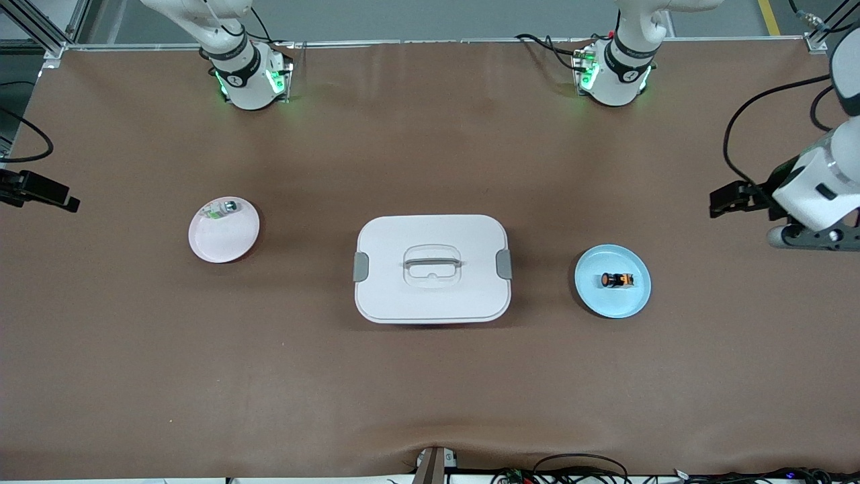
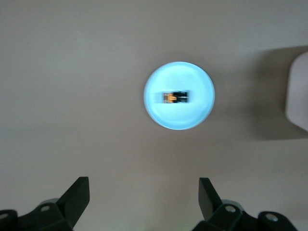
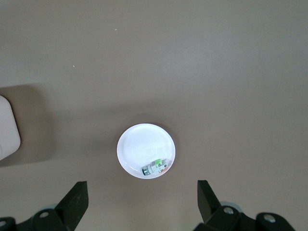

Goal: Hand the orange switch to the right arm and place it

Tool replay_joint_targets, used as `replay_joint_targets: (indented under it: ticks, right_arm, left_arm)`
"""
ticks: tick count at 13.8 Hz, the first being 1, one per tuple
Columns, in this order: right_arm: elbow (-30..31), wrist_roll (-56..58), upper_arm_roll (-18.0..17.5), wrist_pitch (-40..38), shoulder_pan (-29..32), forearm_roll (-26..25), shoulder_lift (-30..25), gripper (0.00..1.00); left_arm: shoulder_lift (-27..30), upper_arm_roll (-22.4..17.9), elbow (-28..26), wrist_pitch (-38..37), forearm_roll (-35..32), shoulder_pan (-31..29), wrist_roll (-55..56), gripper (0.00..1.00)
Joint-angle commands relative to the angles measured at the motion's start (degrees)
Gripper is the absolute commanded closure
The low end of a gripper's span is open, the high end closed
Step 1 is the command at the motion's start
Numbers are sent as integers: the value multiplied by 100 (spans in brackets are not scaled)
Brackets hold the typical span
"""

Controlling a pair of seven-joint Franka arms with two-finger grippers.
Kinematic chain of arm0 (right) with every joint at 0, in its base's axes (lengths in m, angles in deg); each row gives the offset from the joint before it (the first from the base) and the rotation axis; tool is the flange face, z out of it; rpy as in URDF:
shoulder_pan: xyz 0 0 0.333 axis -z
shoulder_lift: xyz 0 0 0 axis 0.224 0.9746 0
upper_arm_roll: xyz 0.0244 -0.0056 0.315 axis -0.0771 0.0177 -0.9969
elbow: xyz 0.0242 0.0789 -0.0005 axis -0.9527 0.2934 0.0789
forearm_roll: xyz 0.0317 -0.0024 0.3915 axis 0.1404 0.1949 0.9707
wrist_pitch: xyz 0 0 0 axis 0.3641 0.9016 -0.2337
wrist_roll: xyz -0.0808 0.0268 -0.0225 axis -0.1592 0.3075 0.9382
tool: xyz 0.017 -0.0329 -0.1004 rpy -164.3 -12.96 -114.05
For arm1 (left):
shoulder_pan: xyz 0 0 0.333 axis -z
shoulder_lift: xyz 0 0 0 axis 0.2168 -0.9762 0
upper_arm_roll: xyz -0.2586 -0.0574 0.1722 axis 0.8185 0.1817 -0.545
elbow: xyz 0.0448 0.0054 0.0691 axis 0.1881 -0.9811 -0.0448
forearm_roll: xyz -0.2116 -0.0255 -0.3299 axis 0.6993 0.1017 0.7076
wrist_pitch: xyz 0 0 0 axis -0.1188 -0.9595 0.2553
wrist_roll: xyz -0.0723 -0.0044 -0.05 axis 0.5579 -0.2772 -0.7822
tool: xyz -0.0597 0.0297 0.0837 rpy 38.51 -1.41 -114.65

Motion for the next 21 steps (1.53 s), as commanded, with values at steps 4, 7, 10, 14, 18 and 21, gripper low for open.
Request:
replay_joint_targets:
  ticks: [4,7,10,14,18,21]
  right_arm:
    - [-44,45,-124,-27,76,-31,-239,0]
    - [-36,54,-132,-9,24,-135,-274,0]
    - [-9,54,-124,43,-178,-444,-335,0]
    - [8,45,-124,61,-170,-409,-335,0]
    - [8,37,-115,87,-152,-356,-362,0]
    - [34,36,-89,114,-126,-85,-432,0]
  left_arm:
    - [-692,72,-486,1093,420,110,-1,0]
    - [-788,221,-1242,2384,420,119,-10,0]
    - [-1156,318,-1464,2995,394,145,-1,0]
    - [-1456,318,-1578,3241,218,198,-62,0]
    - [-1588,335,-1885,3644,183,119,-142,0]
    - [-1729,362,-2017,3812,262,5,-142,0]
